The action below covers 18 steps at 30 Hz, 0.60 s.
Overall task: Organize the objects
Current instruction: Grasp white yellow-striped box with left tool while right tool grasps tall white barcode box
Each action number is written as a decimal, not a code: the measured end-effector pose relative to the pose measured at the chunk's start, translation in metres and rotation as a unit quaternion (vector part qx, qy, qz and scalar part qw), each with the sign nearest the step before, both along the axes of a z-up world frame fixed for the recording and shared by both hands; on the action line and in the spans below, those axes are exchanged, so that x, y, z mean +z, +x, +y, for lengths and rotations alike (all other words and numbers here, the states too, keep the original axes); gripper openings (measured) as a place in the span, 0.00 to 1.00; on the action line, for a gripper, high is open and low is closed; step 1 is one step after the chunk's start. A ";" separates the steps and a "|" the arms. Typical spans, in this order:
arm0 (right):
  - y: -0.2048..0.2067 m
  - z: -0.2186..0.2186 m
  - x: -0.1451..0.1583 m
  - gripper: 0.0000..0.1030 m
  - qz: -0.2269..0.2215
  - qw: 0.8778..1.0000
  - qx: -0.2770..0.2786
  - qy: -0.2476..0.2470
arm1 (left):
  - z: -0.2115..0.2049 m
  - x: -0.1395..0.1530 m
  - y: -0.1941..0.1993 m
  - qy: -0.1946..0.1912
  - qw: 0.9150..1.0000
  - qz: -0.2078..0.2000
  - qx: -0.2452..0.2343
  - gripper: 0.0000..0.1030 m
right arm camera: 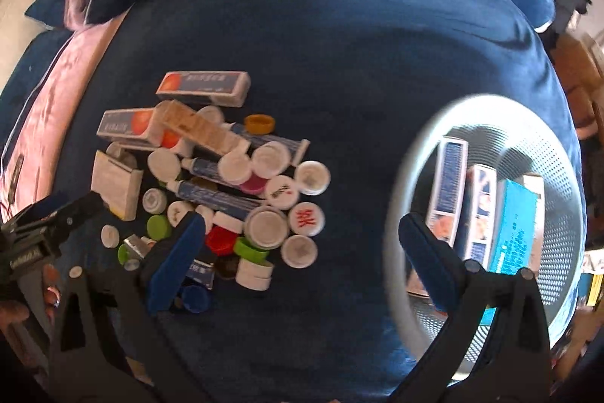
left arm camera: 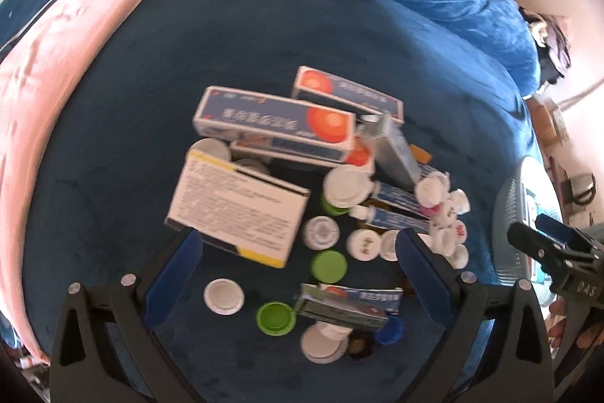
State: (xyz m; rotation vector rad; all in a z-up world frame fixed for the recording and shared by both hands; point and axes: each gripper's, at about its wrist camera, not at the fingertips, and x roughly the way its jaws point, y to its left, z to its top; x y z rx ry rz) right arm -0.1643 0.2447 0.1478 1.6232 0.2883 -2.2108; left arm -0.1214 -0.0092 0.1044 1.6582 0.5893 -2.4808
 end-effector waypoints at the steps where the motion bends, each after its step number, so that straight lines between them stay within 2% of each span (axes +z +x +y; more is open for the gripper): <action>1: 0.001 -0.004 -0.001 1.00 -0.002 1.000 0.007 0.002 | -0.005 -0.003 0.001 0.002 1.000 -0.003 0.007 0.99; 6: 0.003 -0.020 -0.008 1.00 -0.008 0.999 0.028 0.018 | -0.024 -0.017 0.003 0.029 0.997 -0.017 0.063 0.99; 11: 0.002 -0.025 -0.012 1.00 -0.011 0.999 0.037 0.024 | -0.036 -0.043 0.003 0.075 0.988 -0.037 0.131 0.99; 14: 0.001 -0.025 -0.013 1.00 -0.013 0.999 0.039 0.025 | -0.041 -0.058 -0.001 0.078 0.982 -0.050 0.162 0.99; 18: -0.001 -0.023 -0.015 1.00 -0.016 0.999 0.038 0.024 | -0.048 -0.066 -0.007 0.083 0.977 -0.045 0.192 0.99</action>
